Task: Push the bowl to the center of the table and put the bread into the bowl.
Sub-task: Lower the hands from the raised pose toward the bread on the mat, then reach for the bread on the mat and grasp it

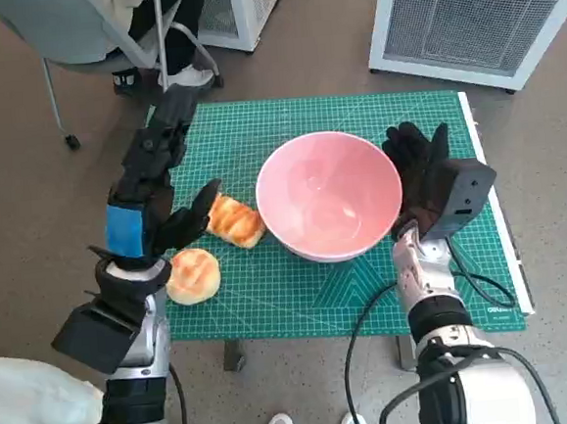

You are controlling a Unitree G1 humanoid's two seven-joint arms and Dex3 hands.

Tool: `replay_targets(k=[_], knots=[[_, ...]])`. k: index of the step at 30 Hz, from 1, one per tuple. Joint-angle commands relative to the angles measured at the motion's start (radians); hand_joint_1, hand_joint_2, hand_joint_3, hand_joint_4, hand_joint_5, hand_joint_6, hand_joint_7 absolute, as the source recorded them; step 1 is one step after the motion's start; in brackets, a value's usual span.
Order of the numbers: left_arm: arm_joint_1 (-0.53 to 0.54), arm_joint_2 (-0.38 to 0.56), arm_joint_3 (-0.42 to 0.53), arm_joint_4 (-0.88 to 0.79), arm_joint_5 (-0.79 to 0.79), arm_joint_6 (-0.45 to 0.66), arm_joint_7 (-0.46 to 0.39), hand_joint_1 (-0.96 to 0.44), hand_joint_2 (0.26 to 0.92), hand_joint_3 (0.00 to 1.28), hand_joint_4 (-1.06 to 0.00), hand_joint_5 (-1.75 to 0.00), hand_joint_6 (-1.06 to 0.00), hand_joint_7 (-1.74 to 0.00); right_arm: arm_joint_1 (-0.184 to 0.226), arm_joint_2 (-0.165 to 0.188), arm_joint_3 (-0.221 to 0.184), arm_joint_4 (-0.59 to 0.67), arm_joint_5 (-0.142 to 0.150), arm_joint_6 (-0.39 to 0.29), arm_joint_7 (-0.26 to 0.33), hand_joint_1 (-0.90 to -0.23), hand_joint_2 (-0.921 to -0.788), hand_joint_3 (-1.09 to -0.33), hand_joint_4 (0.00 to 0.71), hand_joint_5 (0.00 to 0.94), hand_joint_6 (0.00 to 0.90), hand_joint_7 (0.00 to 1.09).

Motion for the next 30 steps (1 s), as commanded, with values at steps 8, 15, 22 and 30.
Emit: replay_targets(k=[8, 15, 22, 30], knots=[[-0.051, 0.221, 0.032, 0.162, 0.17, -0.009, -0.011, -0.45, 0.921, 0.39, -0.33, 0.0, -0.4, -0.01, -0.007, -0.05, 0.036, -0.022, -0.053, -0.089, -0.026, -0.463, -0.921, -0.886, 0.277, 0.015, 0.028, 0.67], [-0.135, 0.362, -0.014, 0.268, 0.275, 0.046, -0.056, -0.48, 0.921, 0.38, -0.32, 0.0, -0.39, -0.01, -0.002, -0.069, 0.069, -0.073, -0.065, -0.239, 0.009, -0.491, -0.921, -0.855, 0.288, 0.019, 0.015, 0.67], [-0.252, 0.435, -0.091, 0.411, 0.301, 0.069, -0.184, -0.45, 0.921, 0.28, -0.31, 0.0, -0.38, 0.0, 0.051, -0.083, 0.129, -0.199, -0.074, -0.442, 0.137, -0.512, -0.921, -0.833, 0.314, 0.03, 0.025, 0.68], [-0.344, 0.456, -0.188, 0.527, 0.326, 0.085, -0.329, -0.31, 0.906, 0.06, -0.27, 0.0, -0.4, -0.01, 0.153, -0.095, 0.202, -0.404, -0.086, -0.581, 0.246, -0.566, -0.921, -0.802, 0.343, 0.037, 0.023, 0.77]])
